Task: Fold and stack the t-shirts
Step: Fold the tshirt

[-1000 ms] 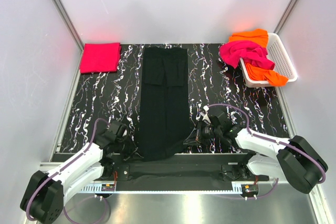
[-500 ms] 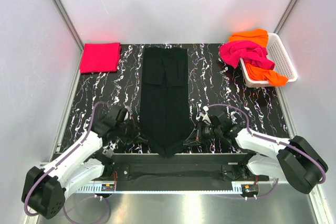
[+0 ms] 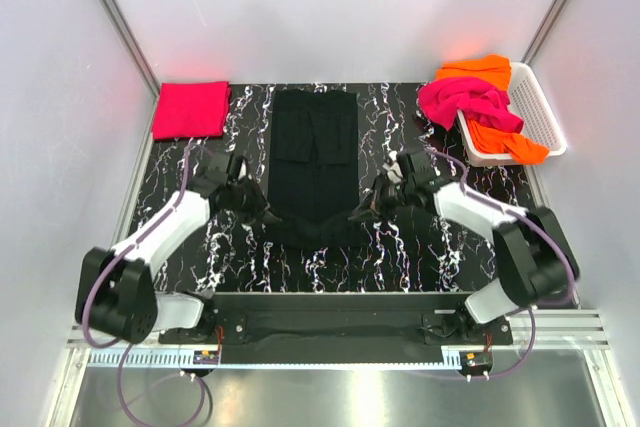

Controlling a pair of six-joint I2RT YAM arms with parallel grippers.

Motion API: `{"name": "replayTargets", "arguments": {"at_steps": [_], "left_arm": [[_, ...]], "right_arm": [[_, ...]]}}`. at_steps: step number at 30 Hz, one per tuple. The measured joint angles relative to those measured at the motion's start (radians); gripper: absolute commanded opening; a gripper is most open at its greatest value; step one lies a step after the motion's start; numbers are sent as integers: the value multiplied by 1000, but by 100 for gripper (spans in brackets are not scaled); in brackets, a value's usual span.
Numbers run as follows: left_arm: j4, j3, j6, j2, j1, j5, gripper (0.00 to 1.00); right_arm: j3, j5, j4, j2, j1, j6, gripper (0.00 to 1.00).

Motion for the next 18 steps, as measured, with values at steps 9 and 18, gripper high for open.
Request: {"name": "replayTargets", "arguments": {"at_steps": [9, 18], "left_arm": [[54, 309, 84, 327, 122, 25, 0], [77, 470, 95, 513, 150, 57, 0]], "right_arm": [[379, -60, -152, 333, -124, -135, 0], [657, -114, -261, 548, -192, -203, 0]]}}
